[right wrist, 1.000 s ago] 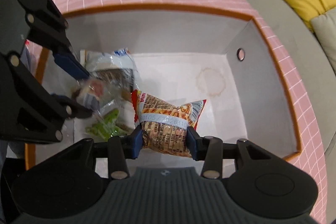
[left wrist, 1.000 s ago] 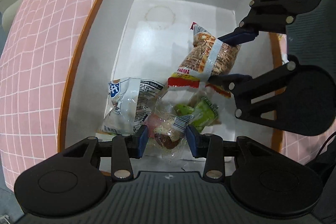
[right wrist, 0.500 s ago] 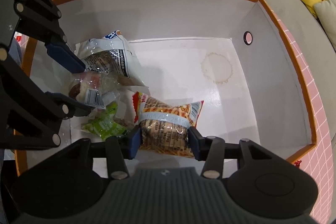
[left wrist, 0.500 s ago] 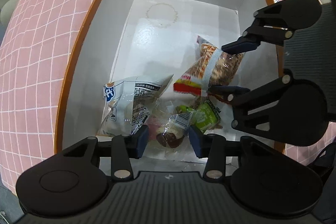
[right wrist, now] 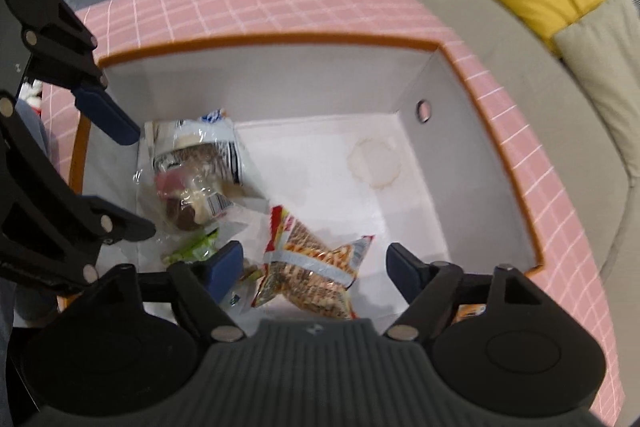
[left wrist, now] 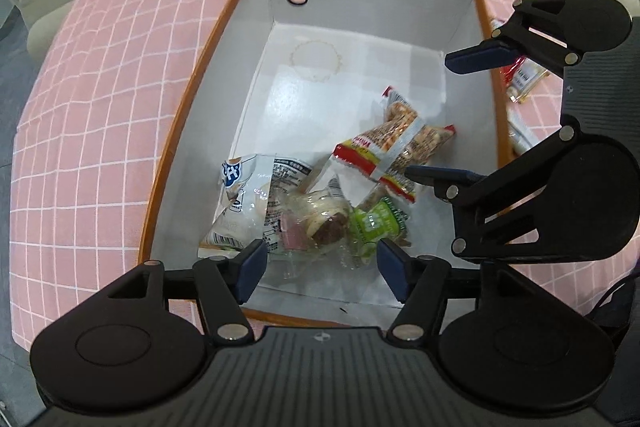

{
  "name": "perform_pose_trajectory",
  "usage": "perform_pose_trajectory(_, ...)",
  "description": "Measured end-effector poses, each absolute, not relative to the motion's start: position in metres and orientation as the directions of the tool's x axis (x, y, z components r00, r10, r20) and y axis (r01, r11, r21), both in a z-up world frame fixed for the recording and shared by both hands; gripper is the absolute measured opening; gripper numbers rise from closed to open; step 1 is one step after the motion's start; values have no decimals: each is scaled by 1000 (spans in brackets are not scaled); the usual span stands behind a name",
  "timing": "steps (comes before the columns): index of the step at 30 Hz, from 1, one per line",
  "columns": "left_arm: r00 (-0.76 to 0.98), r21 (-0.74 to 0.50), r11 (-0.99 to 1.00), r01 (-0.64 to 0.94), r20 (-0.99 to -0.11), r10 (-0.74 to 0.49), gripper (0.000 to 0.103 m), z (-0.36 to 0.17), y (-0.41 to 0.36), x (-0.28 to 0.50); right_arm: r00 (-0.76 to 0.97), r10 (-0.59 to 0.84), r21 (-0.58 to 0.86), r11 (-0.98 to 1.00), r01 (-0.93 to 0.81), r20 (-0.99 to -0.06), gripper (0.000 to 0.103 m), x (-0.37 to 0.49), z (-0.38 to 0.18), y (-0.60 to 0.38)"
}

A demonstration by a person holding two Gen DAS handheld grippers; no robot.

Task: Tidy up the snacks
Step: 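Lift both tools out of the box toward the remaining snacks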

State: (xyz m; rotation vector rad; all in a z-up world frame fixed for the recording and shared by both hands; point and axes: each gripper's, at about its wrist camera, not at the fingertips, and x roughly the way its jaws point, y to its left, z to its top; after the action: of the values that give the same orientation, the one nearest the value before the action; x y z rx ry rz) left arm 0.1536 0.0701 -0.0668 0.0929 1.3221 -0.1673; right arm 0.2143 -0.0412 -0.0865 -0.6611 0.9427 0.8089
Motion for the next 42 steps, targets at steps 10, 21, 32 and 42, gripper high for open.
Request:
perform_pose_trajectory(10,348,3,989,148,-936,-50,74,-30,53,123,490,362,-152,661,-735,-793,79,187,-48,-78)
perform_pose_trajectory(21,588,-37,996,81,-805,-78,74,-2,22,96,709,312,-201,818,-539,-633,79,150,-30,-135)
perform_pose_trajectory(32,670,-126,984,124,-722,-176,74,-6,-35,77,794,193,-134,936,-325,-577,79,119,-55,-204)
perform_pose_trajectory(42,610,-192,969,154,-753,-246,73,-41,-76,85,751,103,-124,963,-240,-652,76,113,-104,-255)
